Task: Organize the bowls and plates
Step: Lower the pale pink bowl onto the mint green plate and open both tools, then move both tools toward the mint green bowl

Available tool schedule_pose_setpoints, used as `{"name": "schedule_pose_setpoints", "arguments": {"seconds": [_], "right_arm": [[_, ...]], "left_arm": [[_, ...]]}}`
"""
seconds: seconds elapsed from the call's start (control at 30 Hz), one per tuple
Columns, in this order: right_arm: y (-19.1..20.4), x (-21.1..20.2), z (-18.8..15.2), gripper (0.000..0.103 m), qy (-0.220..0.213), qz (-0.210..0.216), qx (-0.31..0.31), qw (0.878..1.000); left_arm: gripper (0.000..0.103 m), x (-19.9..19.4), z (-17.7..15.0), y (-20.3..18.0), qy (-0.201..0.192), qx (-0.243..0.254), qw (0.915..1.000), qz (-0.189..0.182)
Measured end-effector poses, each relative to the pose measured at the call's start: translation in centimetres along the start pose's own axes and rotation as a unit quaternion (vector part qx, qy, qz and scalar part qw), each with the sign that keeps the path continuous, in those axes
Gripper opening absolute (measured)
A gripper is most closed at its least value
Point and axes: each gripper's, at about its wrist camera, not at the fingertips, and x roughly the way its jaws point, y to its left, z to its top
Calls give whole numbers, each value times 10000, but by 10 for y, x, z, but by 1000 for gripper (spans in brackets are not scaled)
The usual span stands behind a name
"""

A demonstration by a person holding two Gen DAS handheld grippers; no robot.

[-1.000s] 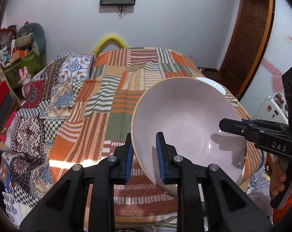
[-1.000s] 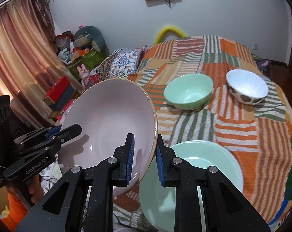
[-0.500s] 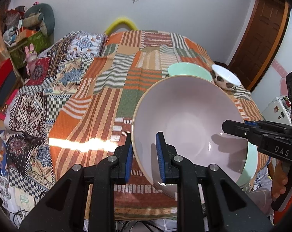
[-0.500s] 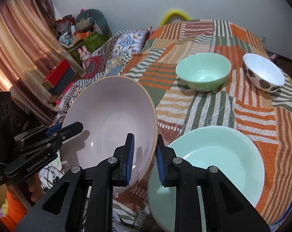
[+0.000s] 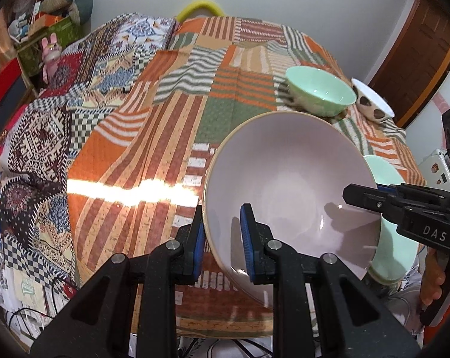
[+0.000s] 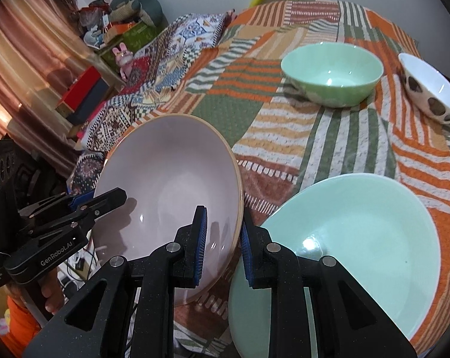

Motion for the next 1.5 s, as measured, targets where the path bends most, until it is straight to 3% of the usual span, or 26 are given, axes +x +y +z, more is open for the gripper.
{"name": "schedule_pose_setpoints", "arguments": {"seconds": [0.8, 0.93, 1.17, 1.43, 1.5], "right_arm": [[-3, 19, 3, 22, 255, -111, -148, 9995], [-4, 7, 5, 22, 81, -151, -154, 9997], [-7, -37, 9, 37, -575, -314, -227, 9976], [-22, -76, 13, 38, -1096, -469, -135, 9928], [-28, -84, 13, 38, -1200, -500, -88, 9915]], "left_arm": [[22, 22, -3, 9, 187, -102, 9998, -31], [22, 6, -2, 6, -44, 35, 9999, 157], [23, -28, 9, -3, -507, 115, 9984, 233], [29, -56, 27, -37, -951, 451, 9944, 117], [35, -63, 33, -46, -1067, 533, 9928, 67]]}}
